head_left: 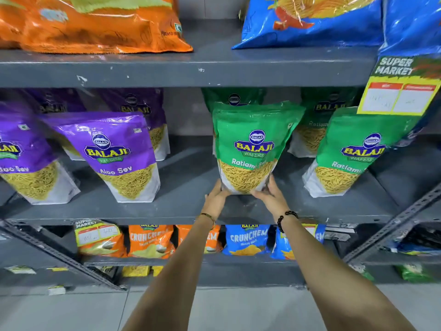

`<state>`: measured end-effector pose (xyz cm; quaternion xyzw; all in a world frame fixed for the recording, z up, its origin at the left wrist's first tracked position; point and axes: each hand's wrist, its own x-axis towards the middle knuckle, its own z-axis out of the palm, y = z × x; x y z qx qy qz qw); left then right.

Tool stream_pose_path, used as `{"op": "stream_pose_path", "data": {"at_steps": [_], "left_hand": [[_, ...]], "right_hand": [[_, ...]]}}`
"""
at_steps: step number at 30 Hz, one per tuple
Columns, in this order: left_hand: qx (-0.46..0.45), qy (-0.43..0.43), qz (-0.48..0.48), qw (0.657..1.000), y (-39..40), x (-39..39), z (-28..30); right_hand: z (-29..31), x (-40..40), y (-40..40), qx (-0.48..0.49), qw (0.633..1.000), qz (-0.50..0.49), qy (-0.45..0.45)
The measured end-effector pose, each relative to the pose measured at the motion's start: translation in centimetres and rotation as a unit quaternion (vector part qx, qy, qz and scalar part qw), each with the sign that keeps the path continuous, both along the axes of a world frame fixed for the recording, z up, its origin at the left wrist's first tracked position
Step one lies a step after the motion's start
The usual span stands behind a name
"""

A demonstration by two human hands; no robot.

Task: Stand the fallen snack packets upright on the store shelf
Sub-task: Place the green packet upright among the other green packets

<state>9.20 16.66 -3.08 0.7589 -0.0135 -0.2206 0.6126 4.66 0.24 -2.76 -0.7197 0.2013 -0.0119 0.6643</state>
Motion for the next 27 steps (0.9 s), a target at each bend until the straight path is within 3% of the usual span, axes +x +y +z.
{"op": "stream_pose_path", "data": {"at_steps": [7, 14, 19, 24, 27], "left_hand": [[-0.062, -0.003, 0.031, 0.998, 0.8, -0.8, 0.6], [-0.053, -0.021, 0.038, 0.998, 2.0, -1.3, 0.7], [0.009, -0.081, 0.037, 0.996, 2.4, -1.5, -0.2], [0.102, -0.138, 0.051, 0.984, 2.5, -1.2, -0.6], [0.114, -0.146, 0.046, 0.982, 2.1, -0.9, -0.7]], "right_hand": [[0.6, -0.7, 0.9, 0.030, 0.998, 0.047, -0.028], [0.3, -1.2, 1.8, 0.034, 0.998, 0.047, -0.025], [-0.2, -1.3, 1.5, 0.004, 1.000, 0.018, -0.021], [-0.5, -0.8, 1.3, -0.103, 0.995, -0.001, -0.015], [-0.8, -0.4, 1.4, -0.121, 0.993, 0.001, -0.015]]}}
